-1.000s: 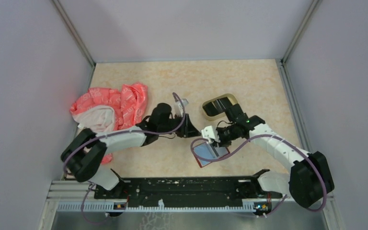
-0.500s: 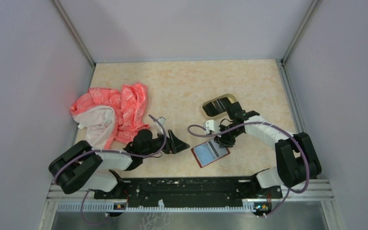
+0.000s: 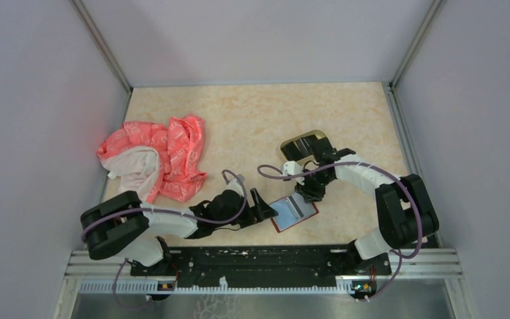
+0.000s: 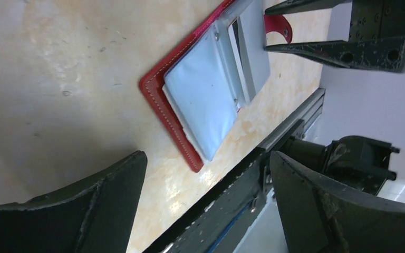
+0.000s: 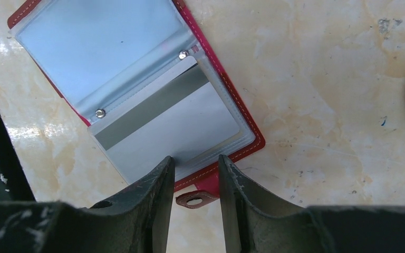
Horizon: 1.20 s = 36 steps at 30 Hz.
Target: Put the credit cards into the card holder
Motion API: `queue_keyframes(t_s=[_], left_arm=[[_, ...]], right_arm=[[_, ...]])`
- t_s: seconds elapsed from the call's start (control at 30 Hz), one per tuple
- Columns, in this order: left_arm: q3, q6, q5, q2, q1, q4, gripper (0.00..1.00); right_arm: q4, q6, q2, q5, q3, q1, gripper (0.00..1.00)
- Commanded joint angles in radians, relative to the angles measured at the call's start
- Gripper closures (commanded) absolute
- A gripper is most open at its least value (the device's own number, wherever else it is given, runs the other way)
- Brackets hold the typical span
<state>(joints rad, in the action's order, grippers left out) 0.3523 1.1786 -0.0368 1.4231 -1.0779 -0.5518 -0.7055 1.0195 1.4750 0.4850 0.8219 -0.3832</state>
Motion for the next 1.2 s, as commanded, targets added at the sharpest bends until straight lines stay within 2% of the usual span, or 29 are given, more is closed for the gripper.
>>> queue_keyframes(t_s=[0.0,0.13,0.27,0.47,0.7,0.9,1.17], left_arm=[[0.032,0.114,-0.046,0.106,-0.029,0.011,0.08],[0.044,0.144,-0.037,0.2,-0.031,-0.087,0.15],[0.038,0.142,-0.064,0.256,-0.031,-0.188,0.16],[-0.07,0.025,-0.102,0.313,-0.03,-0.725,0.17],[-0.016,-0.073,0.013,0.416,-0.026,-0.991,0.19],[0.028,-0.07,0.109,0.507,-0.016,-1.136,0.22],[0.105,-0.091,0.17,0.541,-0.004,-1.065,0.28]], right_arm=[[-0.015,-0.008,0.047,-0.059,0.028,0.007,0.65],[-0.028,-0.004,0.062,-0.059,0.033,0.007,0.65],[-0.031,-0.004,0.063,-0.054,0.032,0.009,0.66],[-0.038,-0.004,0.072,-0.051,0.035,0.01,0.66],[-0.038,-0.009,0.073,-0.046,0.037,0.01,0.67],[-0.035,-0.013,0.067,-0.043,0.038,0.015,0.67],[-0.03,-0.047,0.027,0.019,0.051,0.048,0.66]])
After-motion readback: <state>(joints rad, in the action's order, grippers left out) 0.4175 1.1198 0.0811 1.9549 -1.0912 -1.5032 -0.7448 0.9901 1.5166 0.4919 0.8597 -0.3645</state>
